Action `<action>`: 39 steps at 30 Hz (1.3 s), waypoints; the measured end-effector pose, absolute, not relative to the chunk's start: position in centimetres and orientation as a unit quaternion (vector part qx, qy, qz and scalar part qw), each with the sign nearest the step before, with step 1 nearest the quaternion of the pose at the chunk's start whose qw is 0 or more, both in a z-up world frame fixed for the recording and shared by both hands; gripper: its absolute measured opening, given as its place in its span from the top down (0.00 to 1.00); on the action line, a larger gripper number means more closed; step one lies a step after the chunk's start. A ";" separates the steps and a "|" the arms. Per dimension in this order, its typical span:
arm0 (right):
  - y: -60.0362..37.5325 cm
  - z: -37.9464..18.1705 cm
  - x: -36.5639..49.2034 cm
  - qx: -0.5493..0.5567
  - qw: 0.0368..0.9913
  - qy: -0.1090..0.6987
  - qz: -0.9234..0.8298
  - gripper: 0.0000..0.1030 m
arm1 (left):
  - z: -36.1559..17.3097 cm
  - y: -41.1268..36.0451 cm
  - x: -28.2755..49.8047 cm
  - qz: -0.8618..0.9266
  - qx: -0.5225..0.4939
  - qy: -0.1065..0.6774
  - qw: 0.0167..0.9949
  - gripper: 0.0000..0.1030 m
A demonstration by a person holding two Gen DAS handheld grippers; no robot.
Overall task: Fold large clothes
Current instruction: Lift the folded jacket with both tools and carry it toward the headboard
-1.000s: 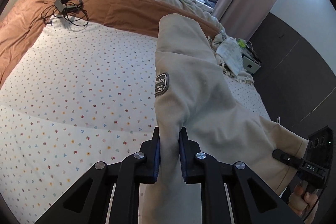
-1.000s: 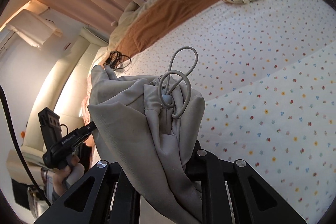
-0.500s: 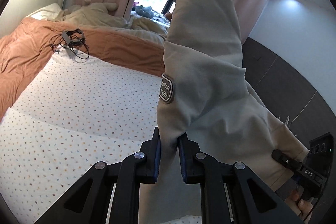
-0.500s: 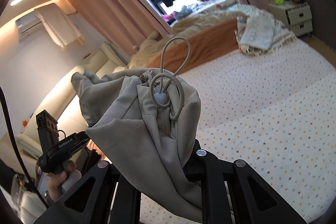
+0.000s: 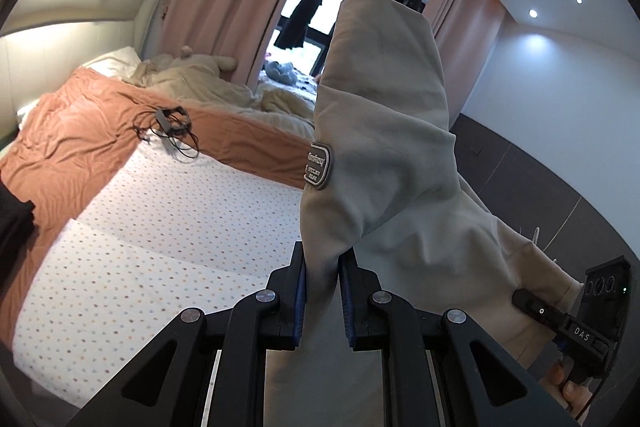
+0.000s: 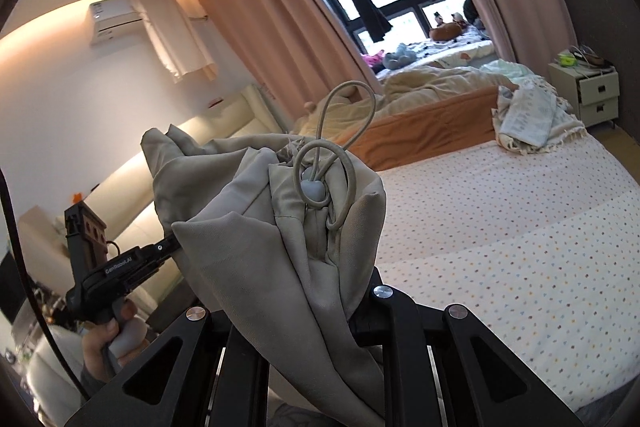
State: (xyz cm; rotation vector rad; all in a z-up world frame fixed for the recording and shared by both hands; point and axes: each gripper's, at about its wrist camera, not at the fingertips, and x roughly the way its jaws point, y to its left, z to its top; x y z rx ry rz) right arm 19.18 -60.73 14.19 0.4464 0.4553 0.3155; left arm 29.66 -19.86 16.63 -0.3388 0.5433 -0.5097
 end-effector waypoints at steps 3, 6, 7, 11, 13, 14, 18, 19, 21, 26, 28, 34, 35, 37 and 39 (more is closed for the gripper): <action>-58.5 14.8 18.0 0.208 0.938 0.219 0.167 0.86 | 17.1 -17.7 28.2 -0.237 -0.174 0.260 0.920 0.85; -56.4 15.3 17.0 0.202 0.939 0.217 0.173 0.86 | 17.2 -15.7 26.8 -0.229 -0.181 0.253 0.922 0.85; -55.7 15.5 16.6 0.200 0.940 0.216 0.173 0.86 | 17.3 -15.1 26.4 -0.227 -0.183 0.252 0.923 0.85; -53.2 16.4 15.2 0.198 0.943 0.209 0.168 0.86 | 17.8 -12.9 25.1 -0.223 -0.185 0.241 0.926 0.85; -51.9 16.7 14.9 0.193 0.944 0.205 0.169 0.86 | 18.2 -11.9 24.4 -0.219 -0.186 0.235 0.929 0.86; -51.2 17.1 14.6 0.191 0.945 0.203 0.171 0.86 | 18.4 -11.3 24.0 -0.217 -0.187 0.232 0.929 0.86; -48.8 18.0 14.3 0.187 0.945 0.198 0.179 0.86 | 19.0 -9.0 22.9 -0.209 -0.192 0.217 0.934 0.86; -48.3 18.2 14.2 0.186 0.945 0.198 0.181 0.86 | 19.2 -8.4 22.6 -0.207 -0.193 0.214 0.935 0.86; -47.0 18.6 14.1 0.185 0.944 0.198 0.187 0.86 | 19.6 -7.1 22.4 -0.201 -0.195 0.214 0.936 0.86; -43.3 19.5 15.1 0.175 0.942 0.201 0.205 0.86 | 20.5 -3.7 22.4 -0.186 -0.195 0.204 0.941 0.86; -41.6 19.8 15.7 0.170 0.941 0.203 0.212 0.86 | 20.7 -2.0 22.7 -0.179 -0.194 0.206 0.942 0.86; -35.5 20.2 17.3 0.170 0.932 0.208 0.245 0.86 | 20.8 3.5 22.8 -0.151 -0.187 0.189 0.952 0.86; -34.1 20.2 17.6 0.167 0.931 0.207 0.250 0.86 | 20.8 4.4 22.8 -0.144 -0.189 0.189 0.953 0.86; -31.8 20.2 18.2 0.164 0.929 0.206 0.259 0.86 | 20.9 6.4 23.0 -0.128 -0.189 0.189 0.955 0.86; -29.1 20.2 18.9 0.158 0.928 0.206 0.269 0.86 | 20.9 8.4 23.2 -0.112 -0.190 0.186 0.957 0.86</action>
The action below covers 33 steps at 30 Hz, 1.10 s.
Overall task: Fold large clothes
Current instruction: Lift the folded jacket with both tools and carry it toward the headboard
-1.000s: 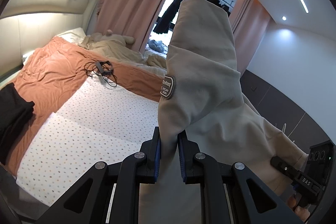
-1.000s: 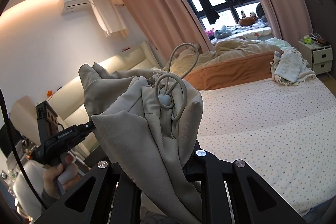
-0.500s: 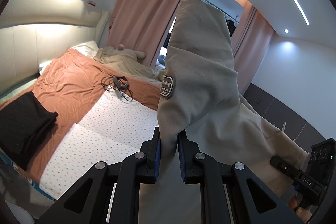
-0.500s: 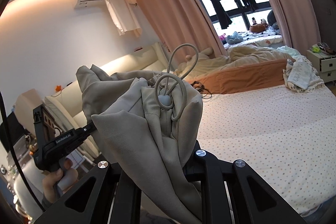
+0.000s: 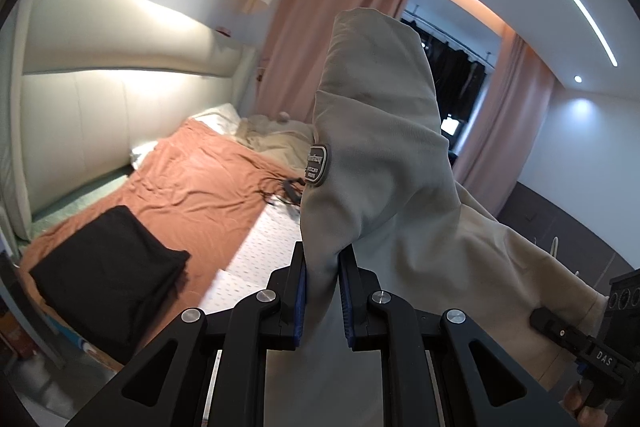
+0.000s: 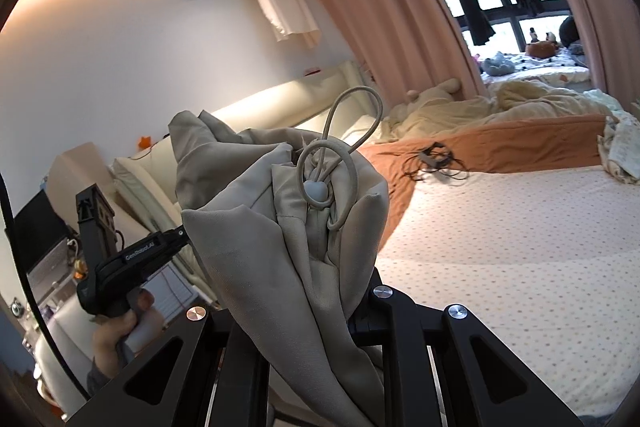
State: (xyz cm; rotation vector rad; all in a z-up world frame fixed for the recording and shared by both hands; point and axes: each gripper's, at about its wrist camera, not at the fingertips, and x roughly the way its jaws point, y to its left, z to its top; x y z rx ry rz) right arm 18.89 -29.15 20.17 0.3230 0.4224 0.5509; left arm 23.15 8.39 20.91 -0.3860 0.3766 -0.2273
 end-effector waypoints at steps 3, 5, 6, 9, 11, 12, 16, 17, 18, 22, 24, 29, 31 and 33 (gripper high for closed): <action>-25.5 20.1 19.8 0.144 0.925 0.207 0.286 0.86 | 21.0 11.2 23.1 -0.084 -0.189 0.182 0.961 0.86; -23.2 20.0 20.9 0.129 0.922 0.210 0.298 0.86 | 20.9 12.8 23.1 -0.067 -0.191 0.181 0.962 0.86; -22.2 19.9 21.2 0.124 0.920 0.212 0.305 0.86 | 21.0 13.7 23.1 -0.060 -0.193 0.180 0.963 0.86; -18.3 20.3 22.3 0.106 0.912 0.217 0.332 0.86 | 21.4 16.6 23.3 -0.031 -0.201 0.177 0.963 0.86; -16.0 20.6 23.0 0.093 0.906 0.216 0.352 0.86 | 21.6 18.3 23.7 -0.016 -0.204 0.174 0.963 0.86; -14.8 20.6 23.3 0.087 0.903 0.216 0.361 0.86 | 21.7 19.1 23.9 -0.009 -0.206 0.173 0.963 0.86; -9.9 20.7 24.7 0.075 0.884 0.221 0.404 0.86 | 22.2 22.4 24.8 0.022 -0.209 0.171 0.962 0.86; -8.7 20.7 25.1 0.072 0.880 0.223 0.413 0.86 | 22.4 23.1 25.1 0.029 -0.209 0.171 0.962 0.86; -7.7 20.6 25.5 0.070 0.875 0.225 0.422 0.86 | 22.4 23.8 25.3 0.037 -0.208 0.170 0.963 0.86; -3.2 20.4 27.0 0.061 0.862 0.229 0.448 0.86 | 22.3 27.7 26.2 0.059 -0.213 0.165 0.961 0.86; -1.1 20.1 27.9 0.058 0.857 0.230 0.458 0.86 | 21.9 29.2 26.9 0.067 -0.216 0.164 0.960 0.87; 3.6 18.5 29.8 0.058 0.841 0.248 0.477 0.86 | 20.2 33.8 28.8 0.086 -0.228 0.168 0.955 0.87; 5.5 17.8 30.7 0.058 0.834 0.255 0.485 0.86 | 19.6 35.3 29.4 0.093 -0.237 0.172 0.952 0.87; 7.2 17.0 31.8 0.059 0.826 0.266 0.494 0.86 | 19.2 36.4 29.9 0.100 -0.239 0.177 0.950 0.87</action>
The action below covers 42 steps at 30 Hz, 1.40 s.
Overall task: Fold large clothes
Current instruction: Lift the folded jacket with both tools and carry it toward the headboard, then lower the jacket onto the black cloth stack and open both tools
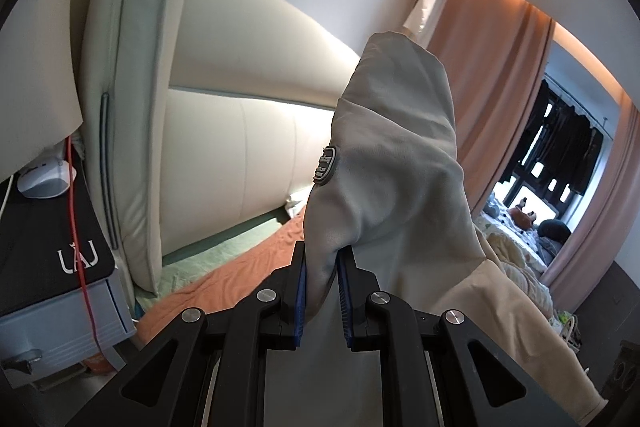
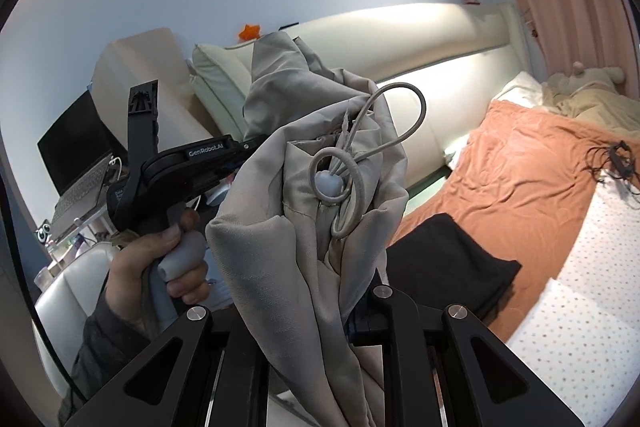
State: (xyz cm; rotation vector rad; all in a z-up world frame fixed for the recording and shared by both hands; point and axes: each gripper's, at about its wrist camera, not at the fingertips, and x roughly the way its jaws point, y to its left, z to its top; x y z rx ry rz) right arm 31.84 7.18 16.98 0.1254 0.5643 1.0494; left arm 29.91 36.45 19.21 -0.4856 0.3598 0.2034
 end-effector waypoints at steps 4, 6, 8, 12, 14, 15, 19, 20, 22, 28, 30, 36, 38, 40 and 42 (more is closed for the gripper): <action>9.9 15.5 33.2 0.059 0.810 0.283 0.511 0.86 | 18.6 38.2 31.2 0.116 -0.234 0.187 0.947 0.87; 10.8 14.8 34.0 0.062 0.803 0.290 0.517 0.86 | 18.3 38.6 32.0 0.124 -0.228 0.191 0.947 0.87; 11.8 13.9 35.2 0.067 0.797 0.299 0.521 0.86 | 17.9 39.0 33.2 0.132 -0.221 0.198 0.946 0.87; 12.8 11.8 38.2 0.078 0.789 0.318 0.520 0.86 | 16.5 39.7 36.2 0.143 -0.220 0.214 0.941 0.87; 13.1 10.6 39.9 0.084 0.788 0.330 0.514 0.86 | 15.4 39.8 38.0 0.146 -0.224 0.222 0.938 0.87; 13.2 10.0 40.9 0.086 0.788 0.334 0.509 0.86 | 15.0 39.8 39.0 0.145 -0.227 0.226 0.936 0.87; 12.4 8.5 44.4 0.098 0.793 0.344 0.492 0.86 | 13.5 39.3 42.9 0.143 -0.220 0.243 0.934 0.87; 12.1 8.1 45.3 0.104 0.793 0.348 0.489 0.86 | 13.2 39.1 44.0 0.144 -0.216 0.248 0.933 0.87; 11.3 7.1 47.1 0.114 0.793 0.357 0.480 0.86 | 12.5 38.9 46.0 0.143 -0.214 0.258 0.931 0.87; 9.9 3.0 52.6 0.146 0.788 0.395 0.449 0.86 | 10.0 37.4 51.6 0.167 -0.163 0.302 0.924 0.84; 10.0 1.2 54.3 0.149 0.784 0.408 0.442 0.86 | 9.3 37.1 52.3 0.183 -0.158 0.305 0.921 0.83; 11.2 -7.0 59.2 0.145 0.777 0.477 0.385 0.86 | 7.3 37.3 49.4 0.195 -0.153 0.304 0.920 0.33; 11.1 -8.6 59.9 0.150 0.772 0.487 0.381 0.86 | 6.0 37.5 47.4 0.194 -0.147 0.307 0.920 0.31; 11.0 -9.2 60.1 0.154 0.769 0.495 0.375 0.86 | 4.7 37.5 45.2 0.190 -0.148 0.314 0.919 0.31; 11.1 -9.3 60.3 0.147 0.771 0.494 0.374 0.86 | 3.4 37.7 42.9 0.196 -0.150 0.319 0.915 0.31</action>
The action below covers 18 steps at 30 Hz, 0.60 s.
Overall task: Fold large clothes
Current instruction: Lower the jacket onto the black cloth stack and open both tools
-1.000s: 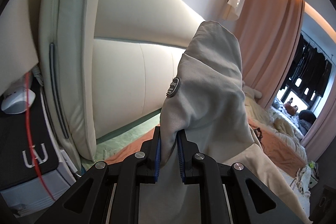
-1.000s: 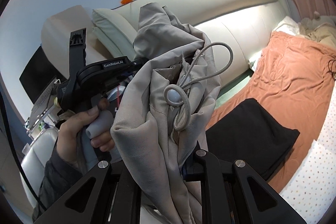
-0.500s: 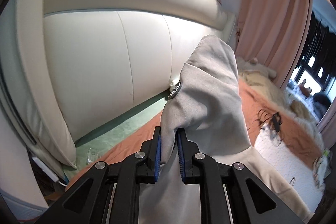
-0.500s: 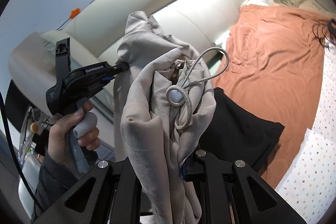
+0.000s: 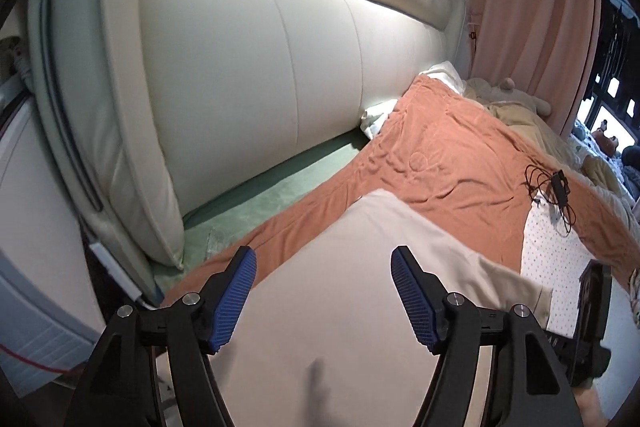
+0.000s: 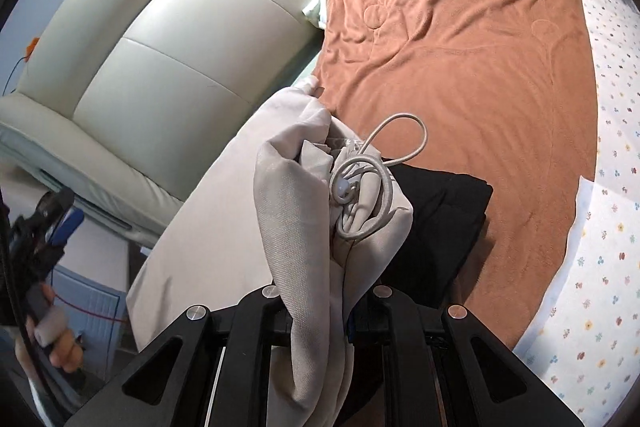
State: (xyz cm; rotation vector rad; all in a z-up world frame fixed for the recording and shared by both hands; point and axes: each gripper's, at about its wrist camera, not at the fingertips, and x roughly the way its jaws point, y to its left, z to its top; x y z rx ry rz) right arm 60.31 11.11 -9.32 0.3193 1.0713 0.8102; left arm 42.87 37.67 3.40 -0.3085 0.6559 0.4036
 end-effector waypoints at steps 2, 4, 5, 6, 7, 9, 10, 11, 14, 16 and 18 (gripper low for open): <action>11.4 -9.1 60.4 0.140 0.774 0.495 0.369 0.86 | 2.3 37.9 40.4 0.194 -0.160 0.312 0.916 0.31; 11.6 -8.9 60.5 0.137 0.775 0.496 0.368 0.86 | 1.3 38.2 38.3 0.193 -0.175 0.310 0.914 0.31; 11.7 -9.0 60.6 0.136 0.775 0.496 0.367 0.86 | 0.9 38.4 37.3 0.194 -0.185 0.309 0.913 0.31; 11.8 -9.0 60.6 0.134 0.776 0.497 0.366 0.86 | 0.5 38.6 36.5 0.196 -0.193 0.308 0.911 0.31; 11.9 -9.2 60.8 0.131 0.777 0.498 0.363 0.86 | 0.1 38.9 35.6 0.200 -0.199 0.305 0.910 0.31; 12.0 -9.8 60.9 0.123 0.779 0.500 0.357 0.86 | -0.5 39.1 34.2 0.206 -0.202 0.300 0.909 0.31; 12.0 -10.0 60.8 0.118 0.781 0.501 0.354 0.86 | -0.9 39.3 33.3 0.212 -0.205 0.295 0.909 0.31; 11.9 -10.4 60.9 0.115 0.781 0.504 0.350 0.86 | -1.2 39.5 32.6 0.218 -0.209 0.291 0.908 0.31; 11.5 -11.1 61.0 0.111 0.776 0.519 0.340 0.80 | -2.4 40.5 30.7 0.233 -0.232 0.283 0.901 0.31; 10.7 -11.3 61.0 0.119 0.773 0.527 0.333 0.72 | -3.2 41.0 29.5 0.238 -0.245 0.277 0.898 0.31; 9.7 -11.1 60.6 0.125 0.772 0.531 0.327 0.66 | -4.0 41.0 28.5 0.238 -0.248 0.274 0.898 0.31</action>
